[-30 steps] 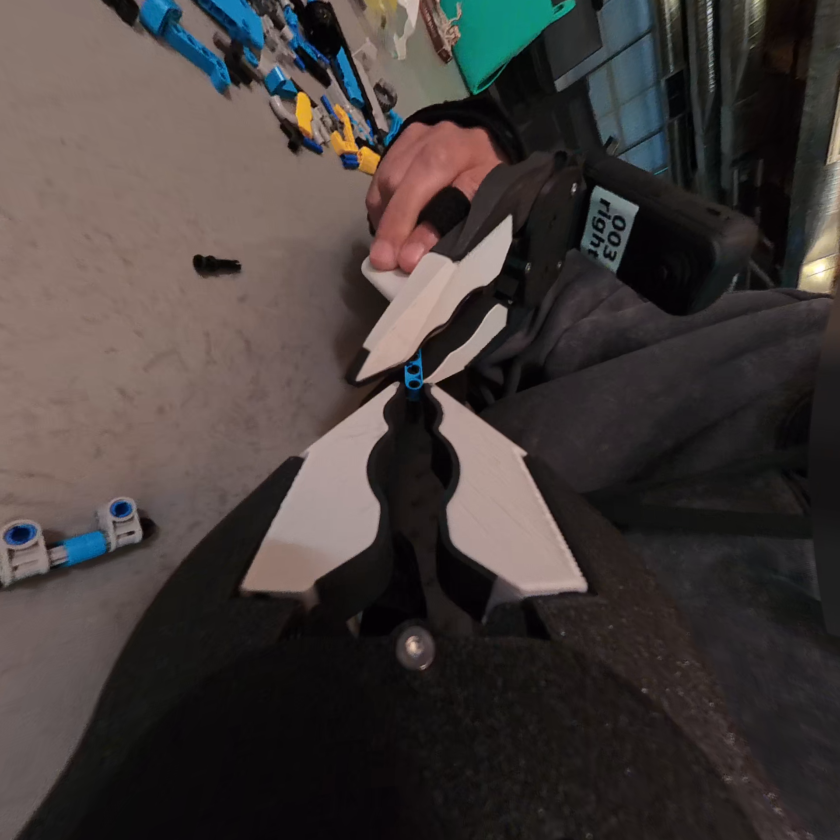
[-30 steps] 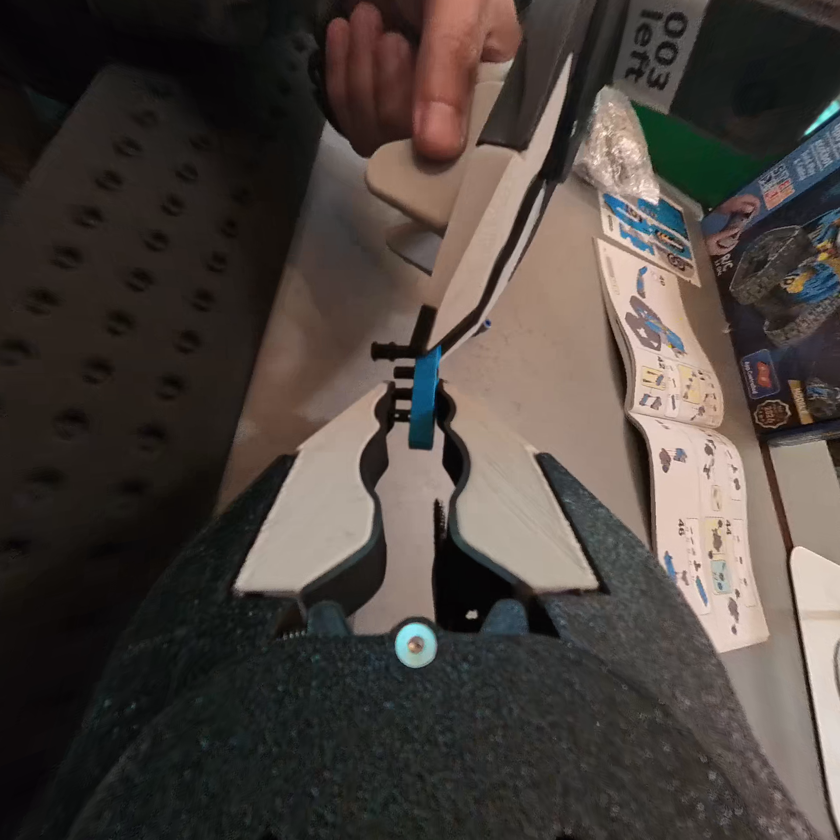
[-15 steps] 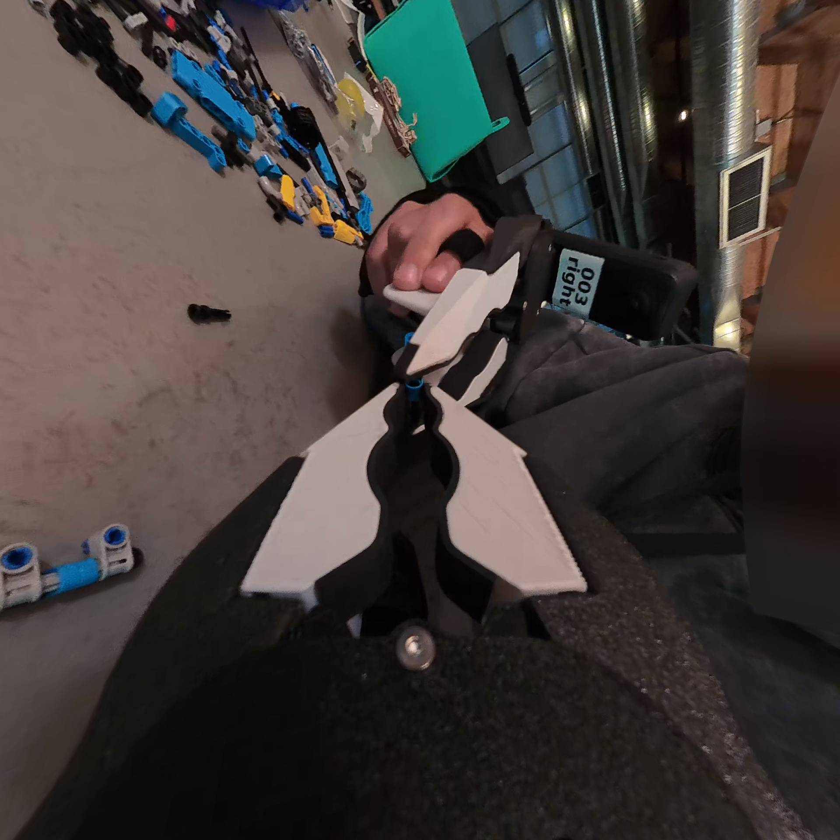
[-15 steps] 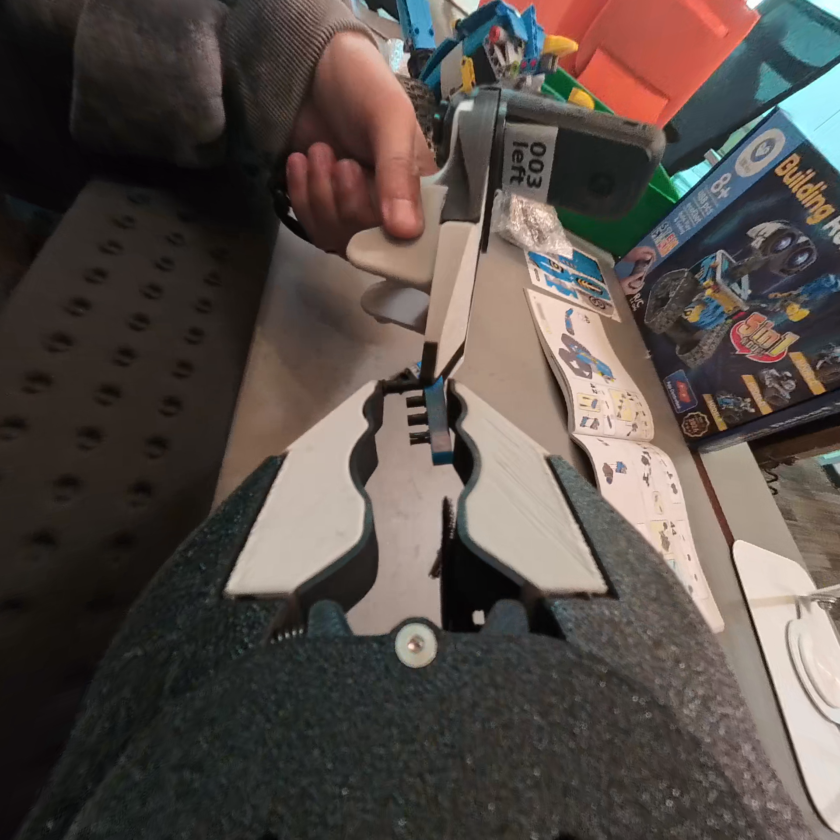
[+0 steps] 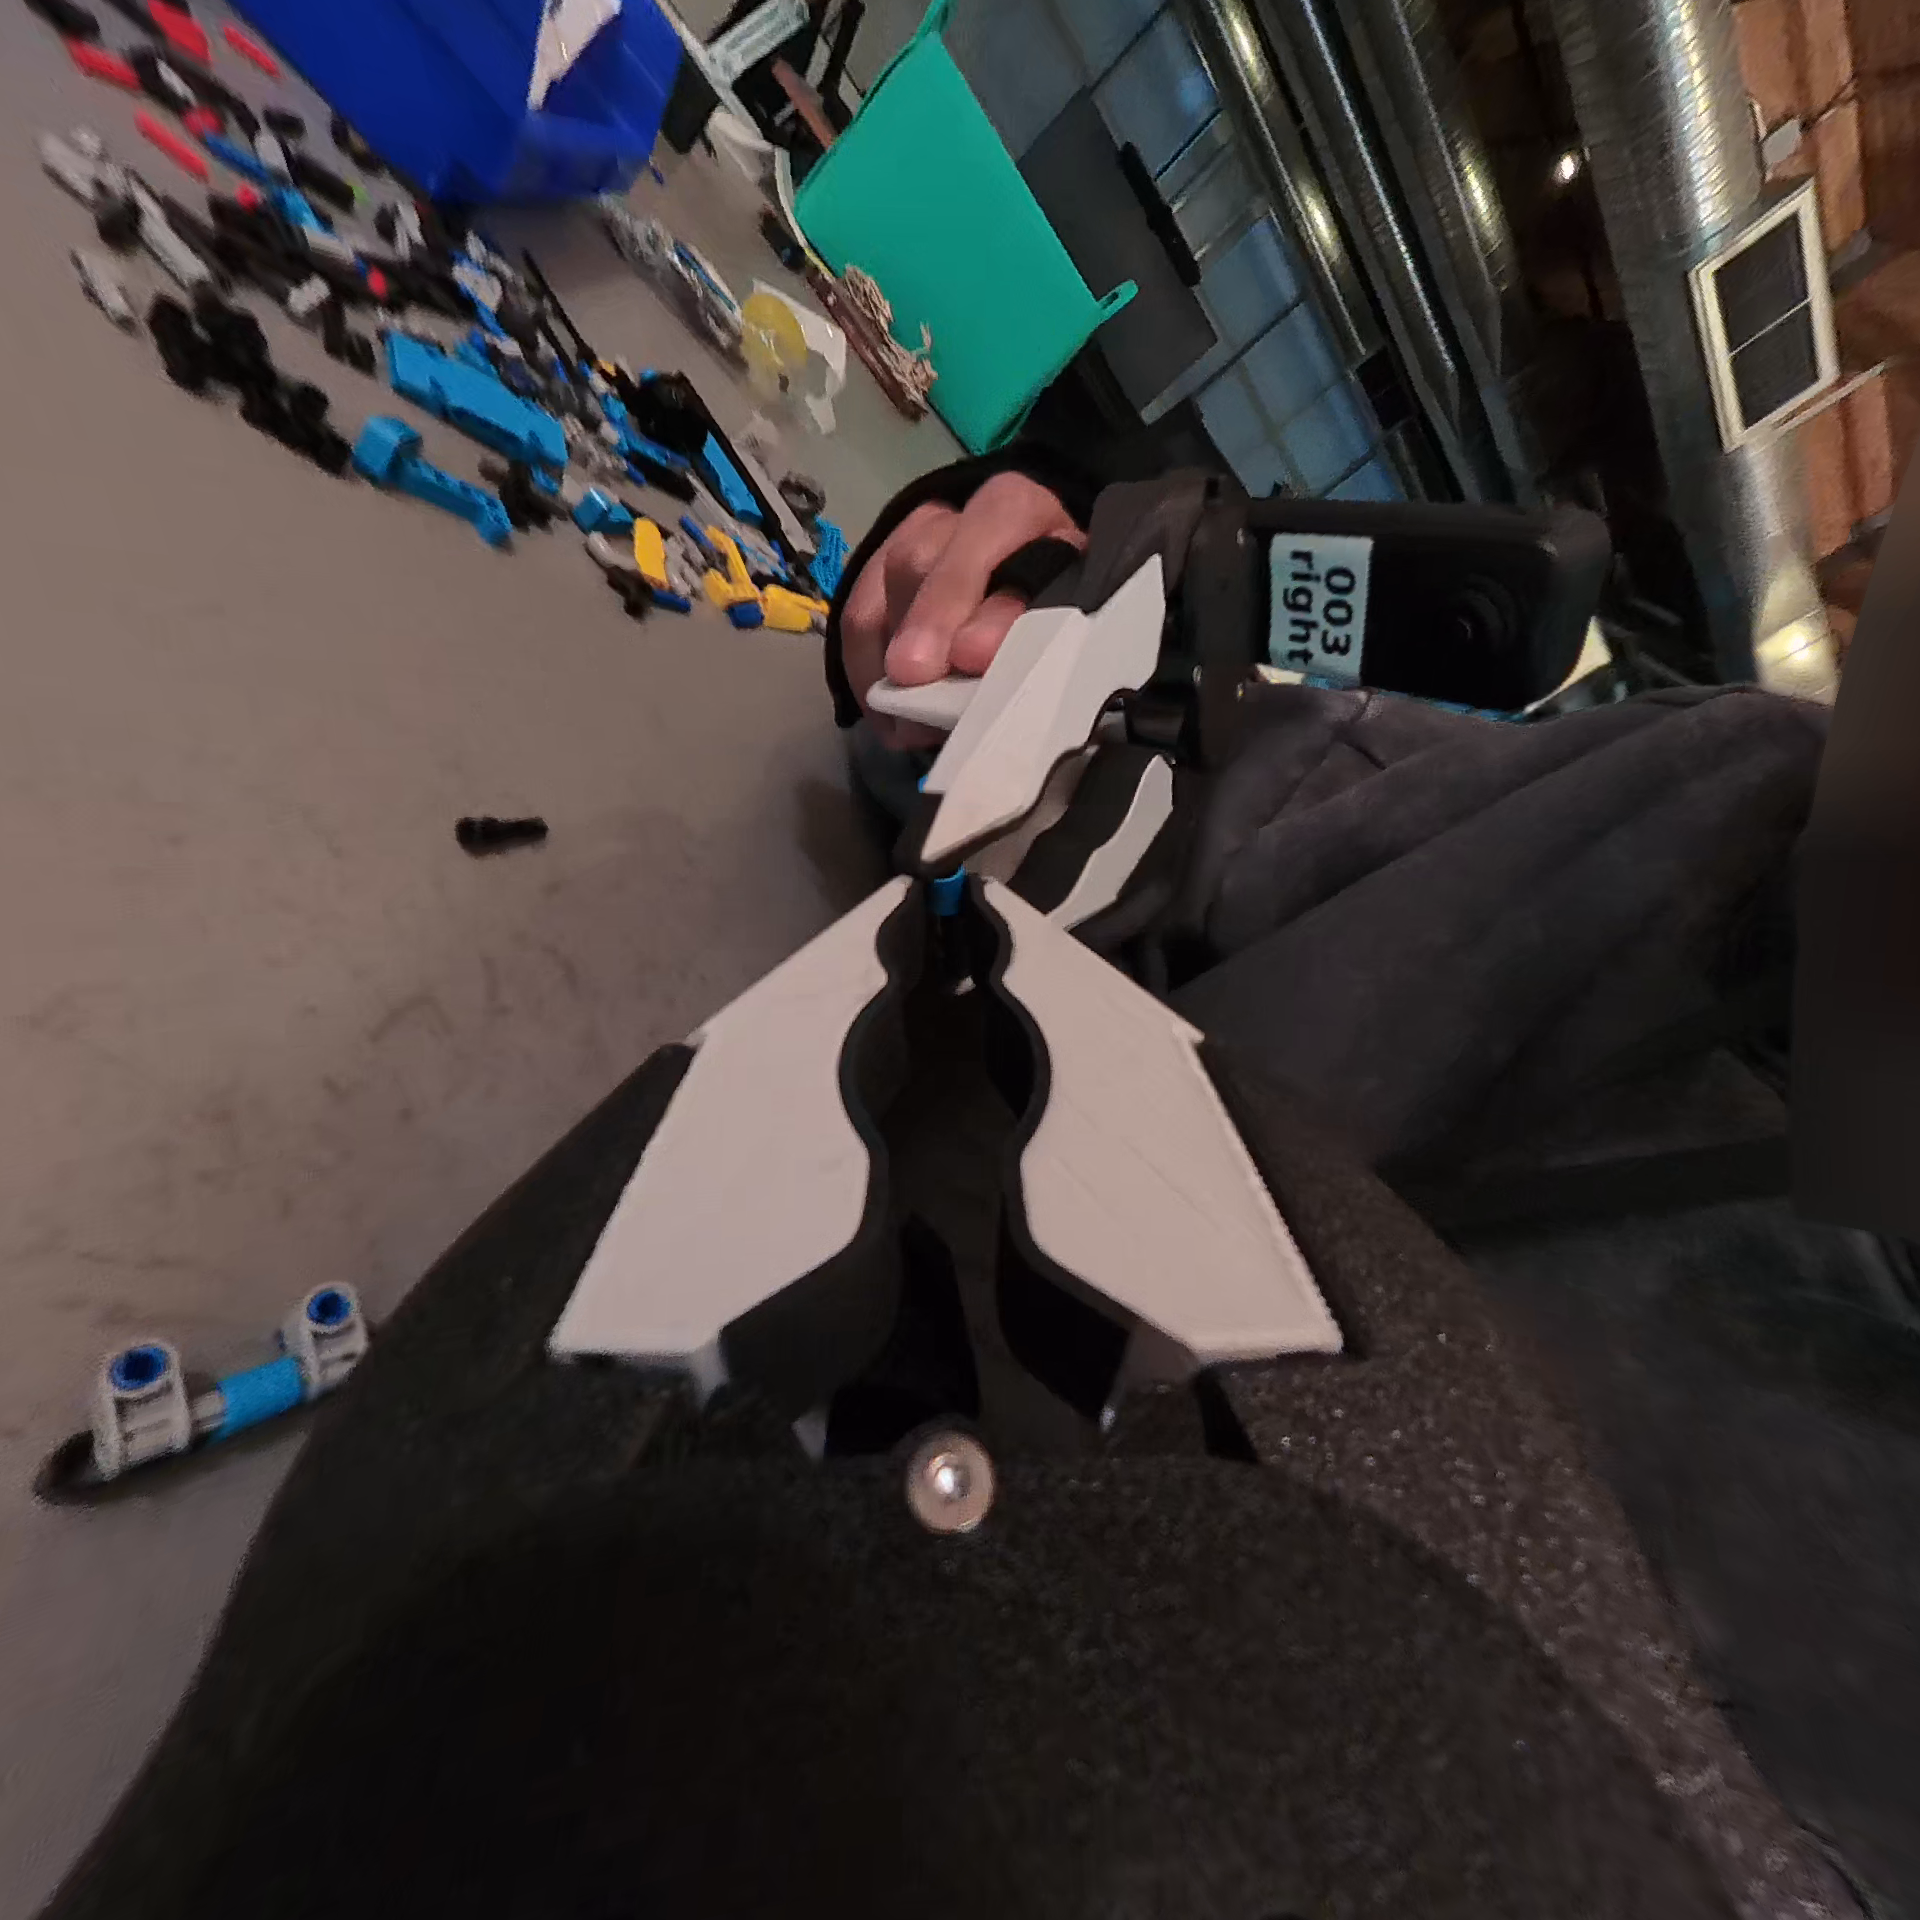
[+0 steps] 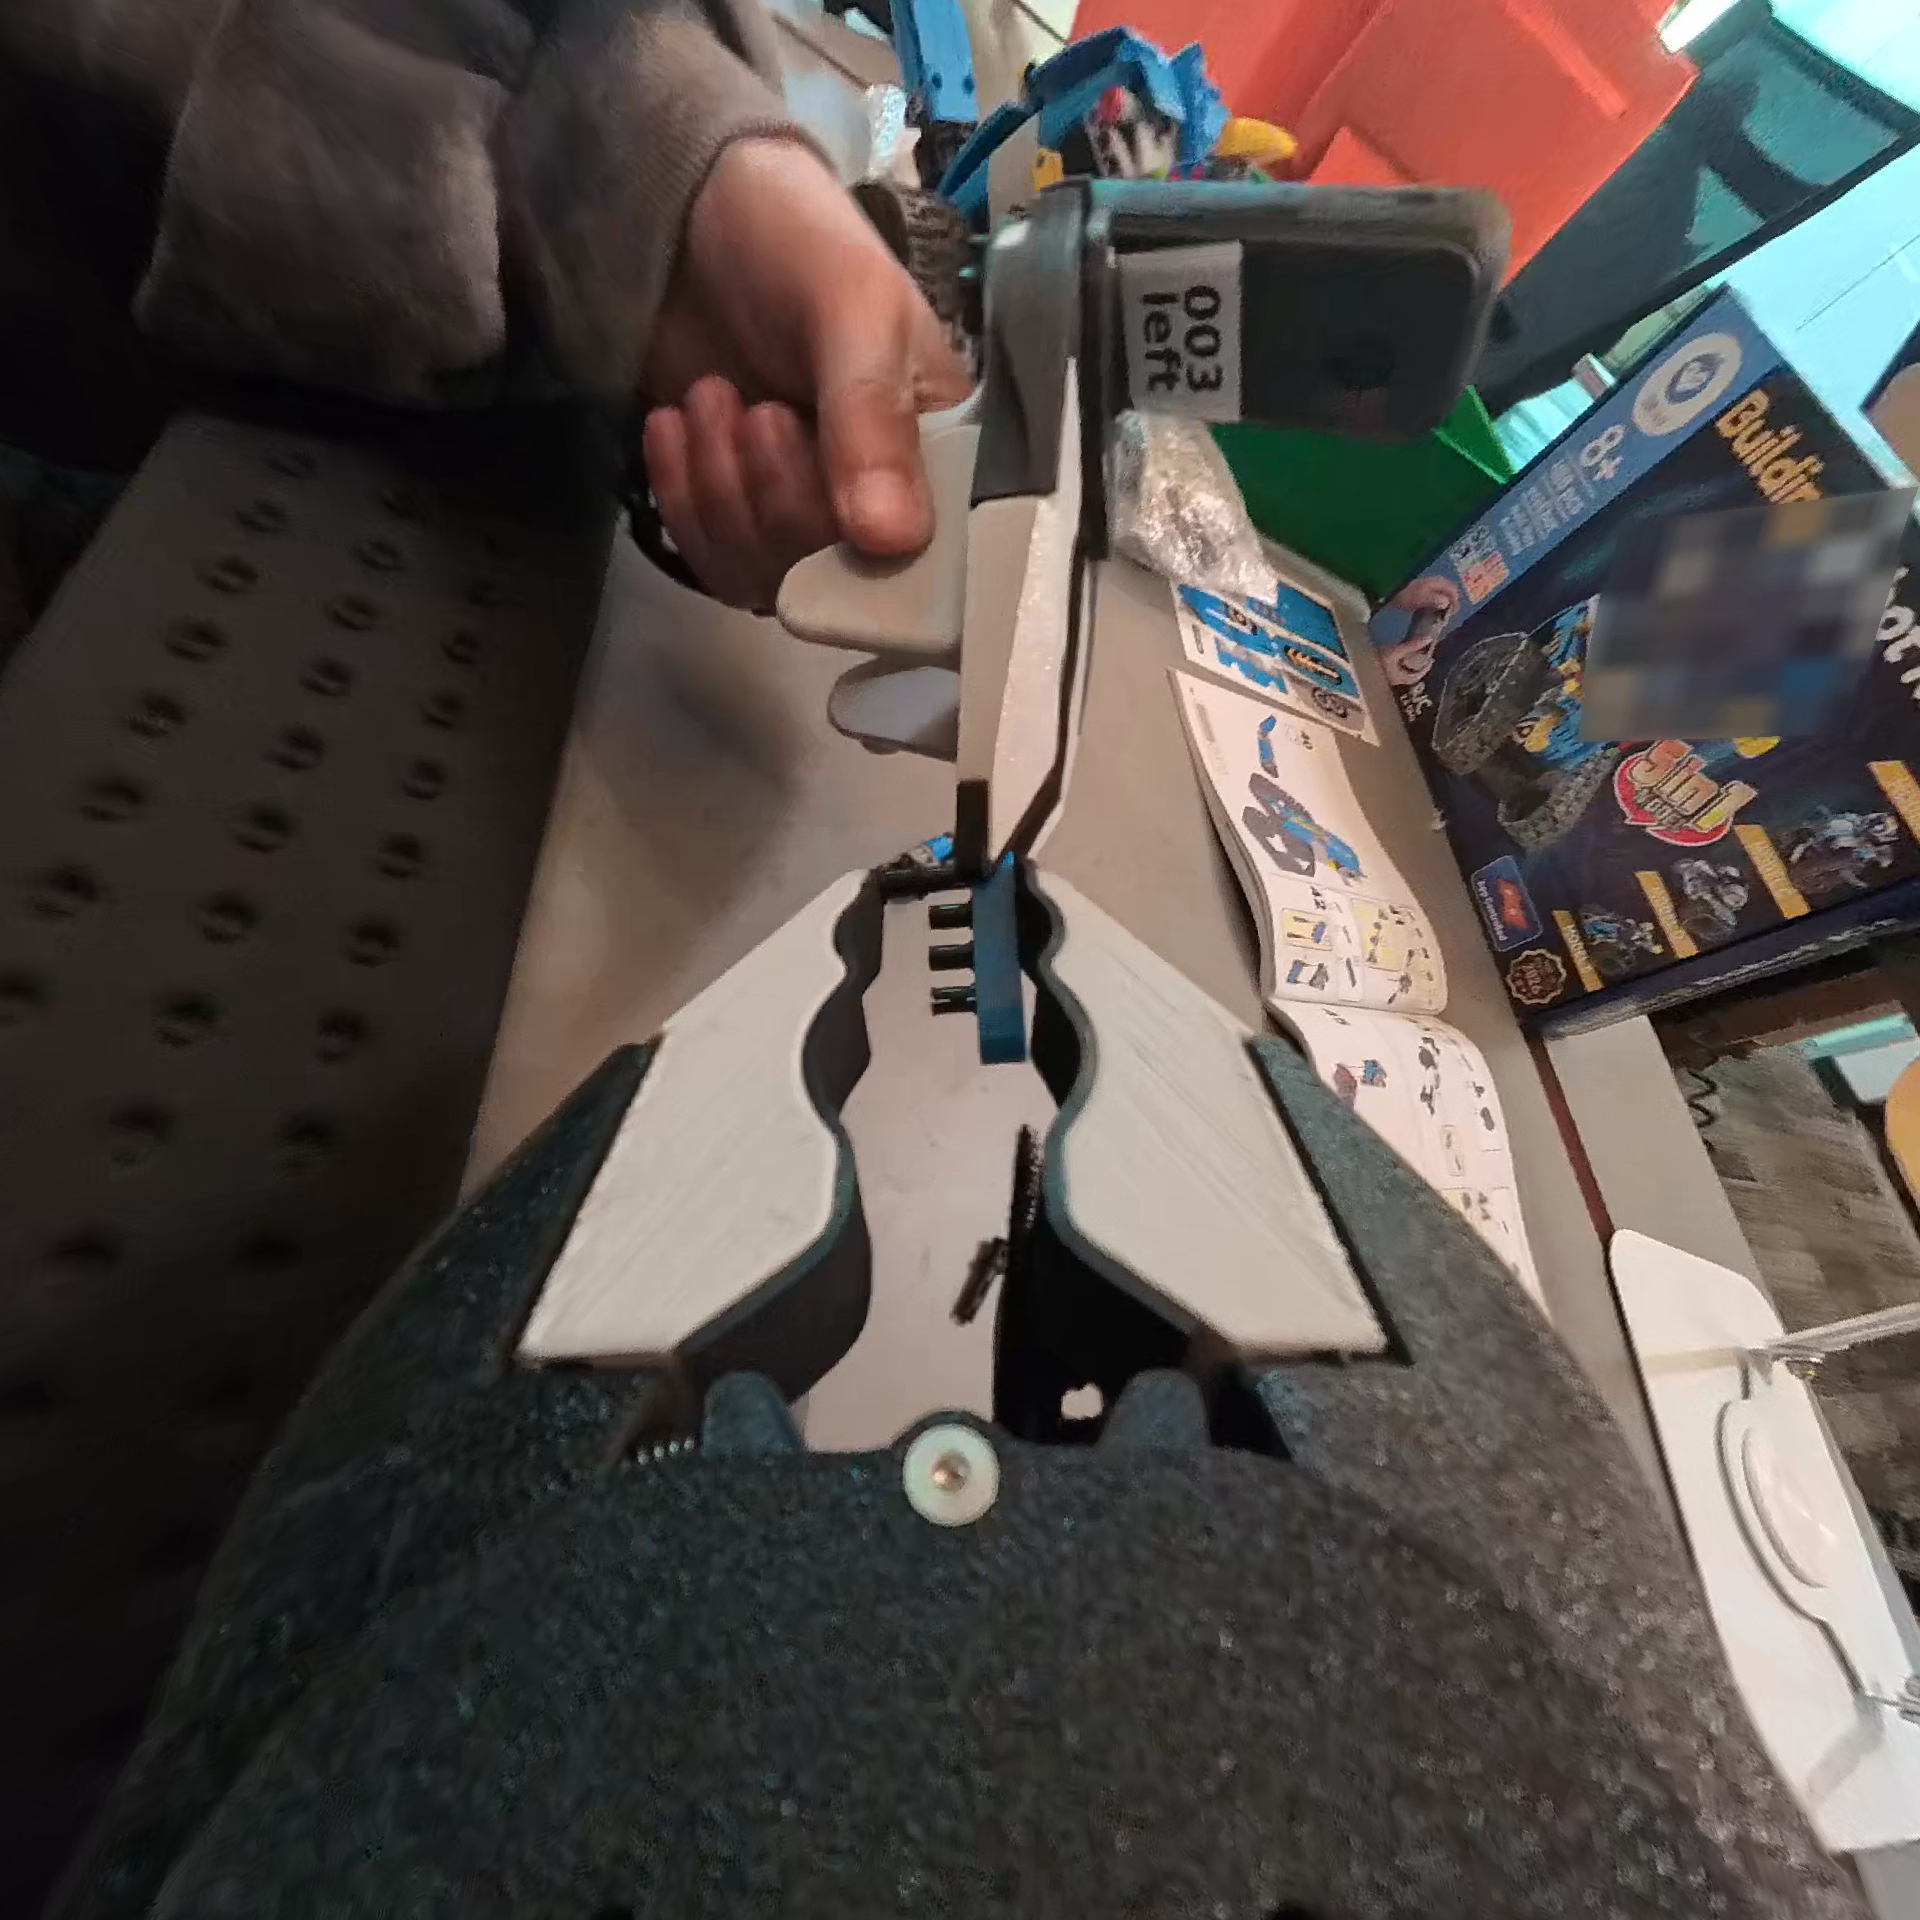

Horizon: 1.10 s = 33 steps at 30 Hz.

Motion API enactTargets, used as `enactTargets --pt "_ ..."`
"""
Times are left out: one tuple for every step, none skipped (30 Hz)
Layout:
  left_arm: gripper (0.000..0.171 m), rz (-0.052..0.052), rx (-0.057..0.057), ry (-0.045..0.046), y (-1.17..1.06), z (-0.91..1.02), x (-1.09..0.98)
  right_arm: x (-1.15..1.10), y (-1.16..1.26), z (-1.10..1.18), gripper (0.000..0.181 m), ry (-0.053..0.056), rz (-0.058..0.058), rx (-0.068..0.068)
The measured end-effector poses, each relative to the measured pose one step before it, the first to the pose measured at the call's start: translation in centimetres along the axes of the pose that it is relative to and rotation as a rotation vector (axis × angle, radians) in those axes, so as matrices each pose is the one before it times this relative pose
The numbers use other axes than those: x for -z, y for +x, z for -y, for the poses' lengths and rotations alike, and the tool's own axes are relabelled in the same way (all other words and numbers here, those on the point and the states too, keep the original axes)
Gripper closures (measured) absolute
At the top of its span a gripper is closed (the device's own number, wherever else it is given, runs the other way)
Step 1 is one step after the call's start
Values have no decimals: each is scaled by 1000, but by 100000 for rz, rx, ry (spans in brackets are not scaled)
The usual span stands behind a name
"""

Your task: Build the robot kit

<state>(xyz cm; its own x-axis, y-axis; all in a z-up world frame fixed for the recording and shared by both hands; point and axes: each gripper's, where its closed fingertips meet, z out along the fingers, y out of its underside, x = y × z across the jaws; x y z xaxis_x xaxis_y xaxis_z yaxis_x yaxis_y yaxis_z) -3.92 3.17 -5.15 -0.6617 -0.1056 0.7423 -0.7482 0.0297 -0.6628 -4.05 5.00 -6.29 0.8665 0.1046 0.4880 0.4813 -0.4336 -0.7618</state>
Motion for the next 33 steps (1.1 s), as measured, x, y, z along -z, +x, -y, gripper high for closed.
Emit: enactTargets --pt "166 504 -3056 1308 83 207 -30 75 185 12 155 1333 -797 -1074" --pt "166 419 -2650 1488 97 236 -4 163 264 21 154 706 -2206 679" --pt "166 1019 -2552 1094 -15 206 62 252 416 38 151 716 -3598 2239" --pt "166 1674 -2872 725 -134 173 162 329 427 119 147 1712 -3469 1996" --pt "165 1472 -2235 770 -153 190 211 339 405 13 148 1323 -2603 887" --pt "166 379 -546 359 -88 112 198 309 385 -100 149 418 -1411 -403" --pt "165 -720 187 786 20 158 193 237 433 -193 149 -213 -748 -1957" --pt "165 -457 190 1749 -33 253 176 159 293 -95 147 627 500 -3099" --pt "165 -1181 659 1271 43 146 102 79 201 -49 145 793 938 -3353" --pt "165 -2053 523 924 190 68 15 11 62 -65 144 541 1424 -2932" --pt "165 -1136 -520 1392 128 109 -9 -1 -142 13 144 782 2164 -2191" --pt "165 -783 -631 48 95 -83 -84 -1 -254 4 145 463 2114 -1138" --pt "165 -1105 -650 -843 180 -190 -109 74 -175 181 153 995 772 666" --pt "165 -1210 -1103 142 272 -26 -71 140 22 323 163 1738 -1024 1657" --pt "166 -598 -554 972 184 139 -17 128 4 248 163 1332 -629 1433" --pt "166 -382 -22 210 114 43 -11 61 -17 83 163 432 225 6" --pt "166 -423 83 -569 79 -106 -37 62 -100 62 163 186 943 -458" --pt "166 -602 -17 -39 89 -49 -14 59 -101 71 163 239 833 -42" --pt "165 -381 -172 174 80 -6 2 38 -71 72 164 511 624 -73" --pt "166 99 -403 65 16 1 -1 22 -6 63 164 355 128 -16" --pt "165 88 -328 -446 8 -59 13 -23 -9 -31 164 -169 29 365" --pt "165 -519 -94 -767 76 -104 -15 -38 -76 -77 164 -162 401 666" --pt "165 -616 138 -942 67 -149 -44 -21 -47 -16 164 110 101 758" --pt "161 -429 84 -1173 34 -204 -76 1 56 21 164 107 -661 888" --pt "158 -115 -171 -1252 -9 -255 -99 11 138 12 164 -5 -1296 1225" --pt "153 611 -559 -782 -107 -161 -82 30 155 -65 164 -468 -1522 1663" --pt "153 385 -737 -36 -50 -34 -44 5 -47 -45 164 -390 -538 1892" --pt "153 87 -389 357 -1 33 -33 -51 -103 -11 164 -84 -411 1880" --pt "154 361 -87 343 -40 36 -43 -98 -165 -64 164 -560 -111 1727" --pt "155 755 -148 284 -99 27 -48 -112 -99 -134 164 -1283 -560 2054" --pt "156 437 -308 274 -54 -8 -36 -114 -285 -86 164 -870 623 1851" --pt "162 761 -633 395 -80 2 -11 -96 -189 -34 164 -423 323 710" --pt "164 1910 -1107 611 -210 61 41 -40 66 -21 164 -276 -877 64"
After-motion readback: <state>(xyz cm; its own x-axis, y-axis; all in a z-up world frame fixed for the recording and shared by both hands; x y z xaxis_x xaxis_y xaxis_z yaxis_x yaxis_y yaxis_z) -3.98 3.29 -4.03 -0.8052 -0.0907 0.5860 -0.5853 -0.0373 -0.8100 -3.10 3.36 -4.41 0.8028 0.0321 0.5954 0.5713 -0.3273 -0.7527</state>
